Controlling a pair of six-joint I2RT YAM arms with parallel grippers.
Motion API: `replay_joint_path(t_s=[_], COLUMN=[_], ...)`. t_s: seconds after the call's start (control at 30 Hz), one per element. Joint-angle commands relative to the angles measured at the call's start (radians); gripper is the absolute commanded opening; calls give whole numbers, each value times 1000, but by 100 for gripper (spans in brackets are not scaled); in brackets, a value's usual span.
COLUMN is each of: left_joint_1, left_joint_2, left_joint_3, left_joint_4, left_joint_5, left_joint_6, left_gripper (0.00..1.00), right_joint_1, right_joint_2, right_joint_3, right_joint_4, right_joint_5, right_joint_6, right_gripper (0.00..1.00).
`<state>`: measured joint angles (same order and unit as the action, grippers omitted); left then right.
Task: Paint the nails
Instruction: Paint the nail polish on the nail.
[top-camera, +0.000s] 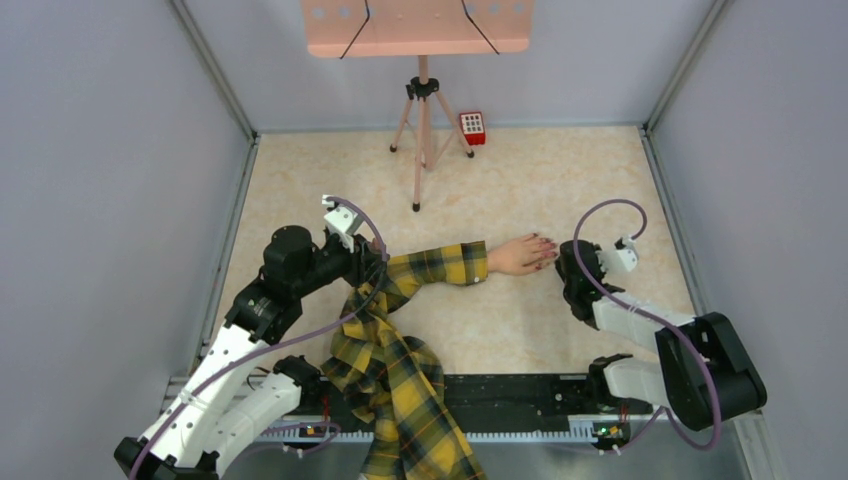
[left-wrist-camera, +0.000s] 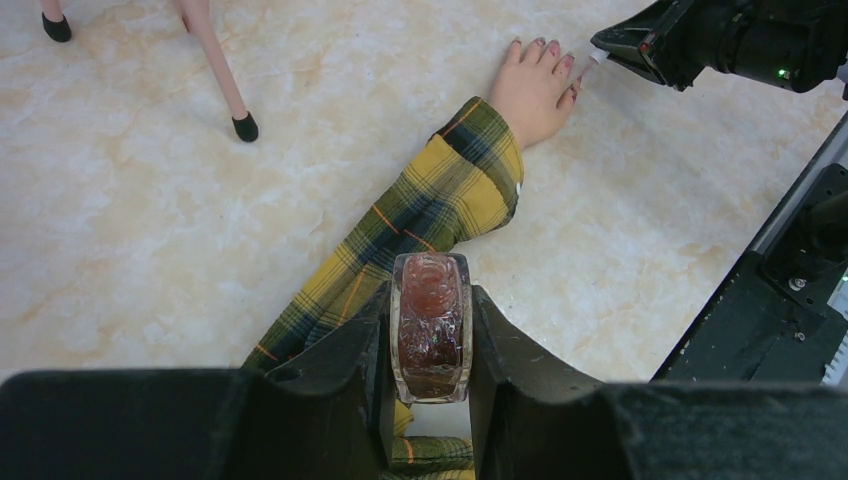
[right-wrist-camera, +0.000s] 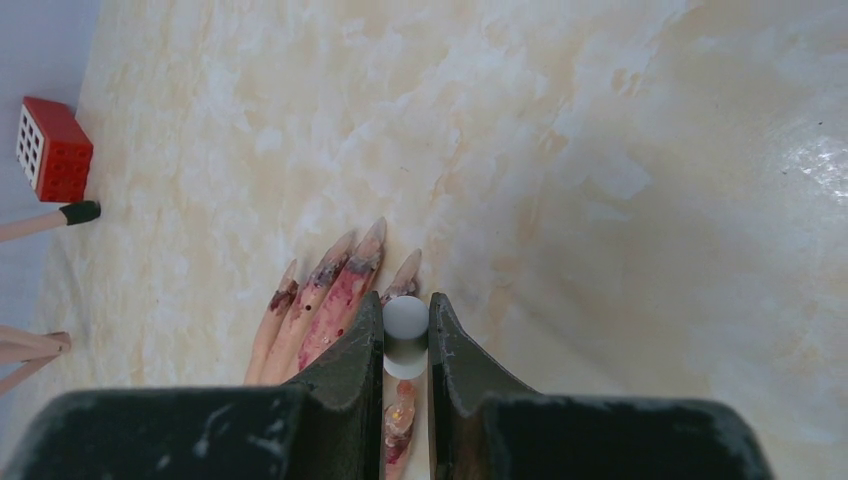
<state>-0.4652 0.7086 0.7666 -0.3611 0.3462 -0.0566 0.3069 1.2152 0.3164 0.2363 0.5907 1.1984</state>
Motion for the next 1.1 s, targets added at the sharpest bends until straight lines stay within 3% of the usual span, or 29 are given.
replay_joint_path(t_s=[0.0,0.5,1.07], left_joint_1=[3,3,2], left_joint_2=[-20,-22,-21], left_joint_3=[22,23,22], left_joint_4=[39,40,42], left_joint_5=[-3,-1,5], left_joint_6=[5,1,-2], left_gripper=[0,0,0], right_joint_1=[2,26,60], right_joint_2=[-39,-89,-24], right_joint_3=[37,49,62], right_joint_4=[-15,-46,-29], right_joint_5=[55,29,6], right_joint_6=[10,1,21], right_gripper=[0,0,0])
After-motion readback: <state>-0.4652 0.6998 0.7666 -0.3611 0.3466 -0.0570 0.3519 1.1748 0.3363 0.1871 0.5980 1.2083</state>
